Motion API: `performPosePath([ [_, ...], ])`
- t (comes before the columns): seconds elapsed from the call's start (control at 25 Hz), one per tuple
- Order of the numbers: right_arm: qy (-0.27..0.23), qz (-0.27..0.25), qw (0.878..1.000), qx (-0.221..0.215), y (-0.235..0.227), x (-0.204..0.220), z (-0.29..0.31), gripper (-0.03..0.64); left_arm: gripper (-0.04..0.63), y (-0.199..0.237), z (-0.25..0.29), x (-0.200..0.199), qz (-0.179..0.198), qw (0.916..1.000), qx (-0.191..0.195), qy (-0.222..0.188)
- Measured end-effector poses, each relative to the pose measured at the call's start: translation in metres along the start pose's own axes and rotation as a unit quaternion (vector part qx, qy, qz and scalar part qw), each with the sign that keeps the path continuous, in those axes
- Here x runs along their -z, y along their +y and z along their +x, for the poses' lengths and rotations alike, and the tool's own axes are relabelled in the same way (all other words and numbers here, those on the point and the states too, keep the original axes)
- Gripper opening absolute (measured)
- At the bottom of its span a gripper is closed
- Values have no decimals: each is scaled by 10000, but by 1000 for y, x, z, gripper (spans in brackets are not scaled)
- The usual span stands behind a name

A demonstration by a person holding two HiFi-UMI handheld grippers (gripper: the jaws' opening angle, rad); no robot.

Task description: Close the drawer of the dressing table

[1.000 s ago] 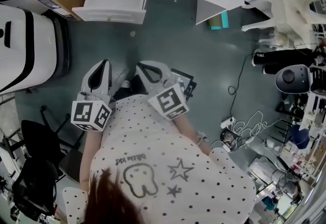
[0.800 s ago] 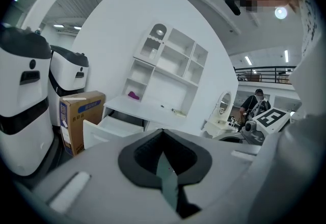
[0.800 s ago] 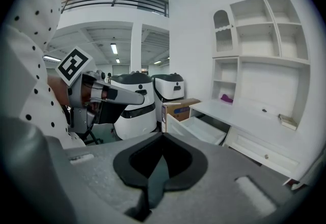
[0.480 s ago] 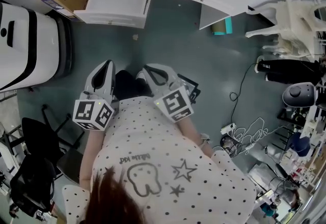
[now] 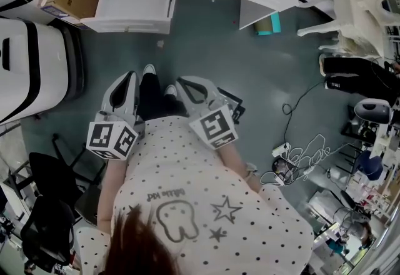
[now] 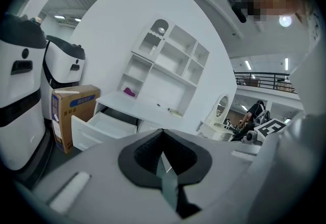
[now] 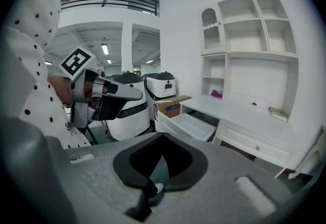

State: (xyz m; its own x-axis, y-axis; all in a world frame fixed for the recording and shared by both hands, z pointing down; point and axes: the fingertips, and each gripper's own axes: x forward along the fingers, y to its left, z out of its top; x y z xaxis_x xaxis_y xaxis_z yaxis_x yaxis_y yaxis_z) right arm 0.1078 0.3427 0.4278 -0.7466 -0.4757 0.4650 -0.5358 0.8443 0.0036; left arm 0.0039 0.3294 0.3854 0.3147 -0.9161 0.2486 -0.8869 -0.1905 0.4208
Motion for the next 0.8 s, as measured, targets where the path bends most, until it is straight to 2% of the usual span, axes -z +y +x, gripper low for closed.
performPosePath([
  [0.2, 100, 39, 9999, 12, -9, -4, 12, 2, 2, 4, 10, -13, -8, 9998, 159, -150],
  [0.52, 190, 174, 9995, 167, -28, -26, 53, 2, 2, 48, 24, -64, 50, 9983, -19, -583],
  [0.8, 198, 440, 9979, 439, -47, -56, 86, 2, 2, 89, 43, -102, 134, 9982, -97, -582],
])
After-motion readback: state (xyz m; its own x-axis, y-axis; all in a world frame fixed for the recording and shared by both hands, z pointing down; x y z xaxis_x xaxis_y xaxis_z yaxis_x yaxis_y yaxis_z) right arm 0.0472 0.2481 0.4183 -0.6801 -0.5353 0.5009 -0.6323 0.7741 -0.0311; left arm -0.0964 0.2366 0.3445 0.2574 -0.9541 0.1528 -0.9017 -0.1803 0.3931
